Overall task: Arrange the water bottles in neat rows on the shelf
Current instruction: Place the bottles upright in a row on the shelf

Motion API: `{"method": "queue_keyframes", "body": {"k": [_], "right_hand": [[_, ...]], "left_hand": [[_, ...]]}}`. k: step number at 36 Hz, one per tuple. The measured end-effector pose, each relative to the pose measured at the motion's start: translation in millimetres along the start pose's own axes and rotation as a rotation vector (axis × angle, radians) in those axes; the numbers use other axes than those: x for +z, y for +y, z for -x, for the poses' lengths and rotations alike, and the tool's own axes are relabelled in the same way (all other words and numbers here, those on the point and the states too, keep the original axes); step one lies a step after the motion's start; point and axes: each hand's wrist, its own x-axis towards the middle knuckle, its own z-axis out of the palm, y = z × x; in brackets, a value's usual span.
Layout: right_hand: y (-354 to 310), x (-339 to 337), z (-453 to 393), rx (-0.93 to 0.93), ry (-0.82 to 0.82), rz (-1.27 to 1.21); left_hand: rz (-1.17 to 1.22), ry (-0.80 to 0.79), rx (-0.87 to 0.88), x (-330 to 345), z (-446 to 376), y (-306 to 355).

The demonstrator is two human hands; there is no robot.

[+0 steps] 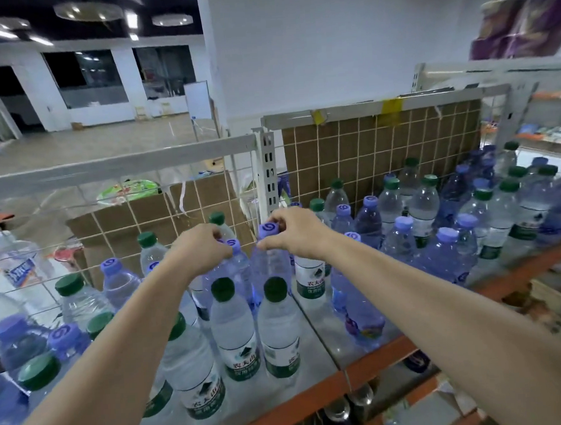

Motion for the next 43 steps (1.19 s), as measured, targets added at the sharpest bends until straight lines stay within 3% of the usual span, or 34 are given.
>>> {"method": "queue_keyframes", "body": {"k": [10, 17, 23, 43], "right_hand": [[-7, -61, 20, -0.071, 0.493, -0.104], [3, -113, 31, -0.123, 0.650, -0.080], [32, -165, 43, -0.164, 0.682, -0.055], [181, -329, 58, -0.178, 0.617, 0.031]], "left_hand": [[0.131, 0.324, 0.013, -23, 8, 56], [0.372, 0.574, 0.119, -25, 5, 106], [0.493, 0.643, 0.223, -29, 3, 170], [0.551, 0.628, 0.204, 51, -33, 378]]}}
